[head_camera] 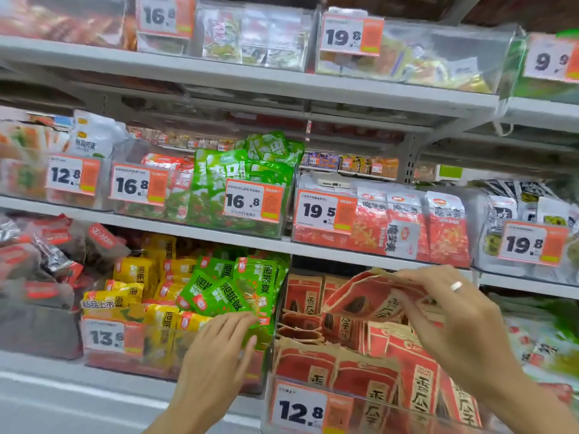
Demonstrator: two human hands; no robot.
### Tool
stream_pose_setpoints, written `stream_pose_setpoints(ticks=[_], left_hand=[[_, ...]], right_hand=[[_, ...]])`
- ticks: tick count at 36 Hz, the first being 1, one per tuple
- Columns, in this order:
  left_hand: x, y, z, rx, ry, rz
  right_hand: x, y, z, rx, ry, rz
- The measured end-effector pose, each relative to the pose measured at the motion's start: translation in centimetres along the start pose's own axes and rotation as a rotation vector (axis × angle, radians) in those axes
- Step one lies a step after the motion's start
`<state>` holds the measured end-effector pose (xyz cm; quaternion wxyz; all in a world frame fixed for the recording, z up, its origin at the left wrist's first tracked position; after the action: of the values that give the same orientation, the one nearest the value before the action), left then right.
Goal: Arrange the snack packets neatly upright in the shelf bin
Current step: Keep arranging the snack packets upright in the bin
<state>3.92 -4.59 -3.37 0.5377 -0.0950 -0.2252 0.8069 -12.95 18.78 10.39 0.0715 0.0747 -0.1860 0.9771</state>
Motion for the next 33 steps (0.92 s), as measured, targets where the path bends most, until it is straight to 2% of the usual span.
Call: stream_pose_setpoints(ticks=[4,6,8,12,15,18,20,22,26,29,31,33], left_hand=[[-1.1,2.5,0.0,-0.024,0.028,0.071],[-1.2,3.0,0.1,-0.015,0.011,0.074],[-1.2,3.2,0.2,0.018,-0.024,0.050],[-1.0,3.4,0.2,0.058,-0.066,0.003],[-0.9,4.0,0.0,0.062,-0.120,-0.035],[-0.7,4.4,-0.2,0.062,-0.182,-0.083],[-0.6,4.6,-0.2,0.069,-0.189,-0.097],[-0.7,4.6,-0.1,0.074,-0.175,-0.099],[-1.0,4.3,0.0,0.046,-0.092,-0.052],[-1.2,4.1,0.1,-0.006,-0.052,-0.003],[-1.3,3.9,0.2,-0.041,-0.031,0.026],[-1.4,3.5,0.3,-0.069,-0.032,0.034]], right_hand=[[1.6,3.8,0.6,-0.126,-0.050,-0.075],[2.5,5.8,0.6,-0.240,-0.039,-0.072],[3.3,7.7,0.5,-0.397,-0.008,-0.053],[4.7,10.5,-0.3,-0.817,0.096,-0.063],[5.4,12.1,-1.2,-1.009,0.117,-0.085],[6.2,12.2,-0.8,-0.996,0.176,-0.060],[6.3,11.5,0.1,-0.936,0.165,-0.073],[6.1,10.7,0.9,-0.950,0.150,-0.076],[5.1,11.3,1.3,-1.063,0.110,-0.090],[5.0,13.7,0.1,-1.249,0.073,-0.119],[5.4,14.5,-0.3,-1.305,0.100,-0.087],[5.4,14.2,-0.1,-1.319,0.203,0.046]])
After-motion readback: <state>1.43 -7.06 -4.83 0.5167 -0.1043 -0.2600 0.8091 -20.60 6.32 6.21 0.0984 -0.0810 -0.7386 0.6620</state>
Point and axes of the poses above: each hand's wrist, its own z-axis towards the middle knuckle, its own y-axis out of the palm, x = y × z, the point moved 1 cm from there along z, towards the middle knuckle, and after that the axes turned 1 degree about -z, right-handed, at the moved point
